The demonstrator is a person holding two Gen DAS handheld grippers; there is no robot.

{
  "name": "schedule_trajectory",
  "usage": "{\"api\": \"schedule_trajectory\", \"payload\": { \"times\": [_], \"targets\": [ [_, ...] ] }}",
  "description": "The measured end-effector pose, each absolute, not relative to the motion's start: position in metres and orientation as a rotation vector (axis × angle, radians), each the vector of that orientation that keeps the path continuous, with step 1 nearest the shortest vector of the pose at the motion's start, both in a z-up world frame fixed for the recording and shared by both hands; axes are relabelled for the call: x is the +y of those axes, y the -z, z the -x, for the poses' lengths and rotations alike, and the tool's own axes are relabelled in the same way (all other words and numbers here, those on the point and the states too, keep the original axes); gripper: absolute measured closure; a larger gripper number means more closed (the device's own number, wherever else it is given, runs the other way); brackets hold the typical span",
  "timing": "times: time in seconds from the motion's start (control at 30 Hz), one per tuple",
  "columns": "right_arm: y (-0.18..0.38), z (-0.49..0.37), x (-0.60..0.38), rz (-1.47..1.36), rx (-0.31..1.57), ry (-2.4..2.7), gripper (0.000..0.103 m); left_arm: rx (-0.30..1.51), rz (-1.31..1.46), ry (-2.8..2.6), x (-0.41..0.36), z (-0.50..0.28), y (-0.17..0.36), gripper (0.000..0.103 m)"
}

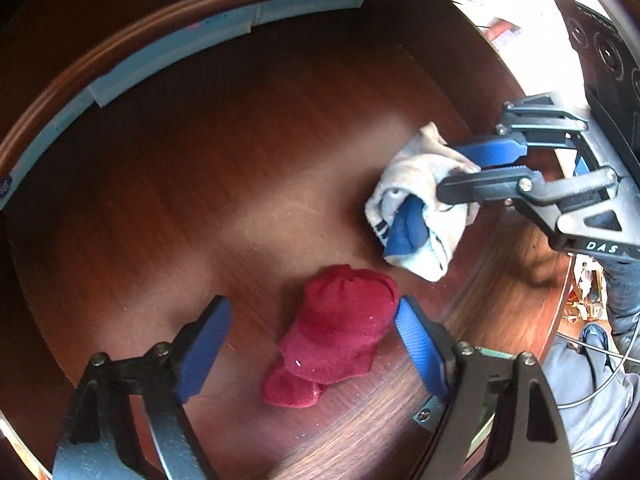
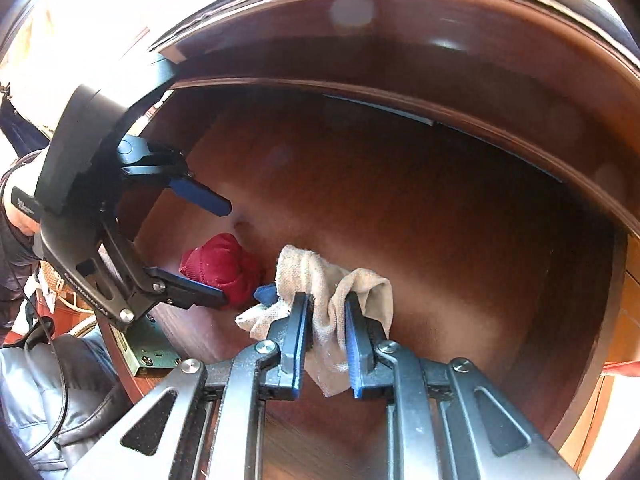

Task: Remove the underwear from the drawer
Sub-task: 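Grasp the dark red cloth with the left gripper, then lift the white sock and dark red cloth out of the drawer over the tray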

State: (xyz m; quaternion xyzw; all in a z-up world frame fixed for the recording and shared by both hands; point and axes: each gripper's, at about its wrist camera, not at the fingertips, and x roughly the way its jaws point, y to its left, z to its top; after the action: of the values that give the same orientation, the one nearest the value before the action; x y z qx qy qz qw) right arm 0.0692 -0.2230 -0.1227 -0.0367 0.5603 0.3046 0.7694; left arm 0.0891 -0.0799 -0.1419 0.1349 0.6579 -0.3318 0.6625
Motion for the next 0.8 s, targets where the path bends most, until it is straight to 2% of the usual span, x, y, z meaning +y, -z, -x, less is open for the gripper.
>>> {"api": "schedule_trajectory", "payload": {
  "times": [0.07,0.1,0.17,0.2,0.37,0.8],
  "targets": [
    [0.122,-0.070,-0.223,0.082,1.217,-0.660,0.084,1.492,-0.305,0.753,-0.072,-0.091,0.143,0.025],
    [0.121,-0.070,-0.222,0.083,1.218,-0.660,0.084,1.495,-0.306,0.756,-0.072,-0.092,0.144,0.031],
    [0.121,-0.071,-0.222,0.086,1.219,-0.657,0.084,1.494,-0.310,0.776,-0.073,-0.088,0.143,0.048],
    [0.120,-0.071,-0.220,0.087,1.219,-0.656,0.084,1.496,-0.310,0.789,-0.073,-0.088,0.143,0.064],
    [0.117,-0.069,-0.220,0.082,1.204,-0.644,0.084,1.405,-0.362,0.784,-0.072,-0.067,0.140,0.069],
    [0.100,-0.046,-0.227,0.070,1.051,-0.642,0.084,1.108,-0.363,0.694,-0.062,-0.036,0.110,0.069]
  ]
}}
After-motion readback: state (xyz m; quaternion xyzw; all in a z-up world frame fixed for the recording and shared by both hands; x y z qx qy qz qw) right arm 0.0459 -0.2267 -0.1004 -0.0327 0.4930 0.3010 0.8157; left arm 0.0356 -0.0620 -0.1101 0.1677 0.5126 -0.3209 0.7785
